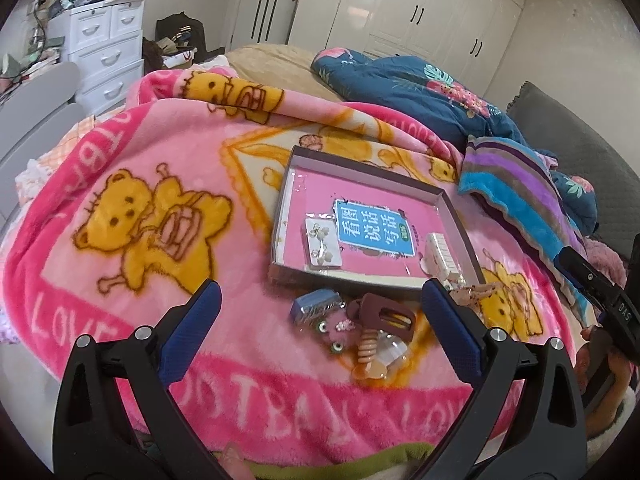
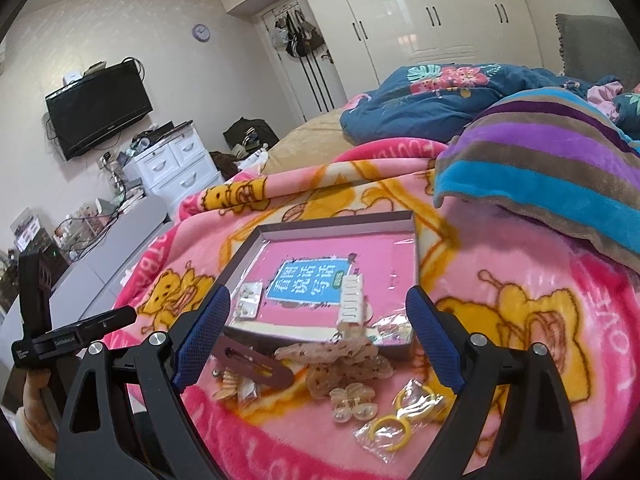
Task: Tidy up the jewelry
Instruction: 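Withdraw both tools from the box back toward the loose jewelry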
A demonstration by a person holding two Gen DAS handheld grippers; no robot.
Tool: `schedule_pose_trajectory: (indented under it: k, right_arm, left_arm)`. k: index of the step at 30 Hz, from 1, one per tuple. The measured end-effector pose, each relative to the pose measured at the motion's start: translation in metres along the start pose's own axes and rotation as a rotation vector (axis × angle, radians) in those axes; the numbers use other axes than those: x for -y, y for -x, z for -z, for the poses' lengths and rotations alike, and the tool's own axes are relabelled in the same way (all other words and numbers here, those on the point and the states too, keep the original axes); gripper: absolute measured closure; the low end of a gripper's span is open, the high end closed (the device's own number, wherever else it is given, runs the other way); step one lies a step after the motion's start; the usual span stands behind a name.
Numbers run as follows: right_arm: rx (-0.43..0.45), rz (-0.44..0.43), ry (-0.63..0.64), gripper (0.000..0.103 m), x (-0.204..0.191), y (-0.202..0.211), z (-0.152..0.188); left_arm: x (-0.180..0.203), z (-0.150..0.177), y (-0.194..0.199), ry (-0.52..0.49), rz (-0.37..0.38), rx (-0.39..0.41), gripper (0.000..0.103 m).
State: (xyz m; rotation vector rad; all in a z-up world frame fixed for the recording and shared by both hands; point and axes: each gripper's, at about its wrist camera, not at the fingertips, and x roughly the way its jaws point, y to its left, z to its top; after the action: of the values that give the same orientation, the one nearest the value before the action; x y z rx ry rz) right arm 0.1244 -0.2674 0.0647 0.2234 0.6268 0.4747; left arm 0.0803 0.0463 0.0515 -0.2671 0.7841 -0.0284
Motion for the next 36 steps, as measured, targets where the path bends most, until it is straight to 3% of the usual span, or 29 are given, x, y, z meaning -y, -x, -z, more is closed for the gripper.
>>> schedule_pose_trajectory:
  k: [17, 36]
  right_arm:
    - [-0.113, -0.013, 0.053, 0.014, -0.013, -0.013, 0.036]
    - [-0.217, 0.019, 0.040, 0.014, 0.007, -0.039, 0.071]
  left_arm:
    - [-0.001, 0.031, -0.011, -0.030, 0.009, -0.079, 0.010]
    - [0.016, 0.051, -0.049, -0.056, 0.066, -0.153, 0.010]
